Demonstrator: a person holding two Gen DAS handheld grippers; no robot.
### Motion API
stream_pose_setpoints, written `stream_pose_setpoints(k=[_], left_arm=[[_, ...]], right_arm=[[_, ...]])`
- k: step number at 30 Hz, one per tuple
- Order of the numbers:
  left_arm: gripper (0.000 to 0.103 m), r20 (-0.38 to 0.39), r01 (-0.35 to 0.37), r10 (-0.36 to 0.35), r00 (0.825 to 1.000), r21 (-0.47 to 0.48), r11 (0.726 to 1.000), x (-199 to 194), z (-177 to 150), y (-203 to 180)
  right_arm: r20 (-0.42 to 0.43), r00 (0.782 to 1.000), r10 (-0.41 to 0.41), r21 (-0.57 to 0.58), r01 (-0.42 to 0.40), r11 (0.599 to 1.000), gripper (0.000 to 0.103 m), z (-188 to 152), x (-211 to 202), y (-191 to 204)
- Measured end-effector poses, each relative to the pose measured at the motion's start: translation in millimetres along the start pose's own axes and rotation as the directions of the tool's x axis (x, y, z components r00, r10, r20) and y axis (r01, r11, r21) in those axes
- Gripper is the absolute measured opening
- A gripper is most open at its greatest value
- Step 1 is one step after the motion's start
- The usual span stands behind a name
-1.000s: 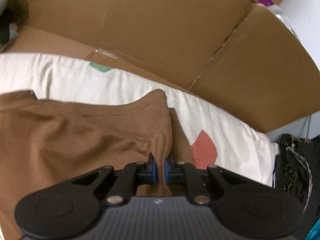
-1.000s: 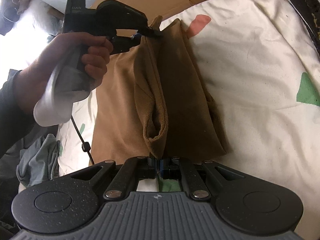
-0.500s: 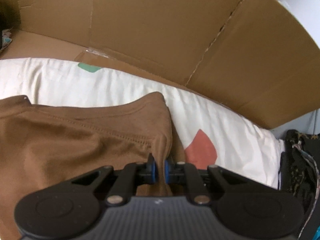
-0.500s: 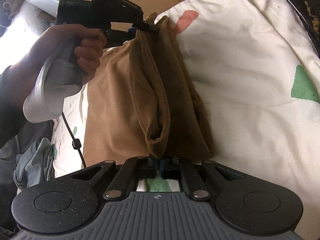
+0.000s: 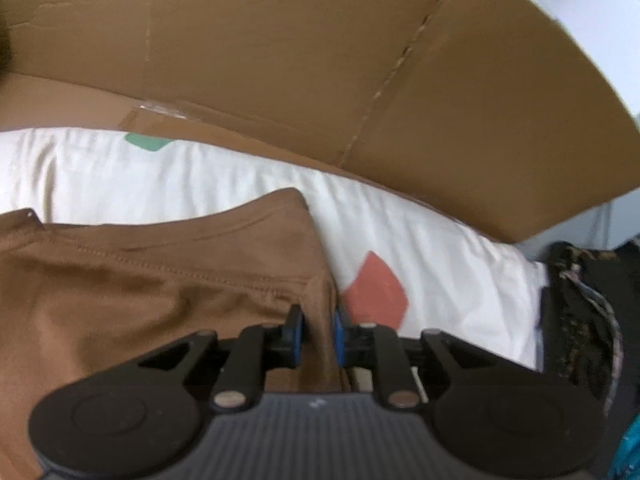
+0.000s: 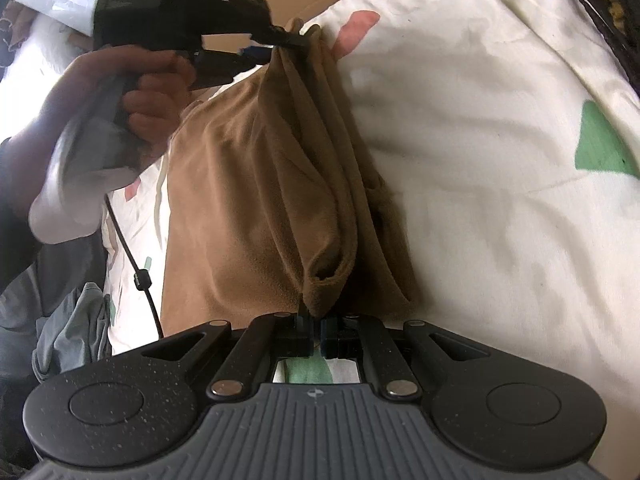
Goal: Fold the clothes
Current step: 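Lay the lifted brown fabric down onto the folded stack with both grippers, then open both grippers and release the brown fabric onto the stack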
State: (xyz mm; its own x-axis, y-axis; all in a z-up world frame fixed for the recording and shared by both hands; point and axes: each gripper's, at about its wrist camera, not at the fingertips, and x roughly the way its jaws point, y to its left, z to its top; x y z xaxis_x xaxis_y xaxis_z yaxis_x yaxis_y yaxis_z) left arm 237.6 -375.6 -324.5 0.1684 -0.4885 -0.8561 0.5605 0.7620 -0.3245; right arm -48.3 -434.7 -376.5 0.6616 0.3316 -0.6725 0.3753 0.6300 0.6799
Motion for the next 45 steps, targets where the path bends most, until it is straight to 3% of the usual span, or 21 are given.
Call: stream_pose_setpoints(k=[4,11,13,15,16,20,21,22,27,32,38,45], left_arm=[[0.016,0.005,0.043,-0.044,0.999,0.026,0.999,-20.2,4.1,5.5],[0.016,-0.016,0.029,-0.027,1.000,0.129,0.991,-36.4,-5.7,12.4],[0.016,-0.037,0.024,-0.018,0.999,0.150,0.988,-28.0,-11.0,11.9],[0.016,-0.047,0.028,-0.021,0.999,0.161,0.987,-19.6,-15.0,10.3],[0.016,-0.050,0.032,-0.024,0.998,0.165,0.986,-15.4,-16.7,9.3],[0.016,-0.058,0.038,-0.029,0.998,0.152,0.988,1.9,-17.5,8.7],[0.016,-0.056,0.035,-0.027,0.998,0.148,0.988,5.1,-16.0,8.7],[0.016,-0.053,0.032,-0.025,0.998,0.146,0.989,8.0,-14.4,8.2],[0.016,-0.046,0.018,-0.011,0.999,0.138,0.990,18.9,-7.3,7.0],[0.016,-0.036,0.021,-0.017,0.999,0.130,0.991,22.4,-4.9,9.3],[0.016,-0.032,0.017,-0.012,0.999,0.162,0.987,22.3,-1.4,9.0],[0.018,0.055,-0.106,0.096,0.994,0.239,0.965,2.5,-13.0,3.2]], right_arm=[[0.005,1.000,0.001,0.013,-0.001,1.000,0.000,-0.5,0.5,-0.8],[0.004,1.000,0.014,-0.023,-0.013,1.000,0.005,0.6,-5.7,3.2],[0.003,1.000,0.007,-0.007,-0.007,1.000,0.008,3.2,-8.0,1.9],[0.039,0.999,0.011,0.029,-0.012,1.000,0.023,5.2,-14.5,-3.3],[0.062,0.998,0.013,0.048,-0.016,0.999,0.024,6.0,-18.3,-6.5],[0.113,0.993,0.030,0.103,-0.042,0.994,0.022,6.9,-25.2,-17.3],[0.108,0.994,0.019,0.098,-0.030,0.995,0.011,7.0,-24.0,-18.5],[0.103,0.995,0.007,0.092,-0.016,0.996,0.006,7.1,-22.8,-19.7],[0.115,0.993,-0.035,0.049,0.029,0.998,0.004,8.4,-25.3,-17.8],[0.129,0.989,-0.068,0.042,0.063,0.997,0.003,11.4,-30.4,-15.7],[0.079,0.992,-0.096,0.051,0.092,0.994,0.006,4.8,-28.9,-16.2],[0.036,0.992,-0.122,0.038,0.120,0.992,0.014,6.0,-37.7,-12.1]])
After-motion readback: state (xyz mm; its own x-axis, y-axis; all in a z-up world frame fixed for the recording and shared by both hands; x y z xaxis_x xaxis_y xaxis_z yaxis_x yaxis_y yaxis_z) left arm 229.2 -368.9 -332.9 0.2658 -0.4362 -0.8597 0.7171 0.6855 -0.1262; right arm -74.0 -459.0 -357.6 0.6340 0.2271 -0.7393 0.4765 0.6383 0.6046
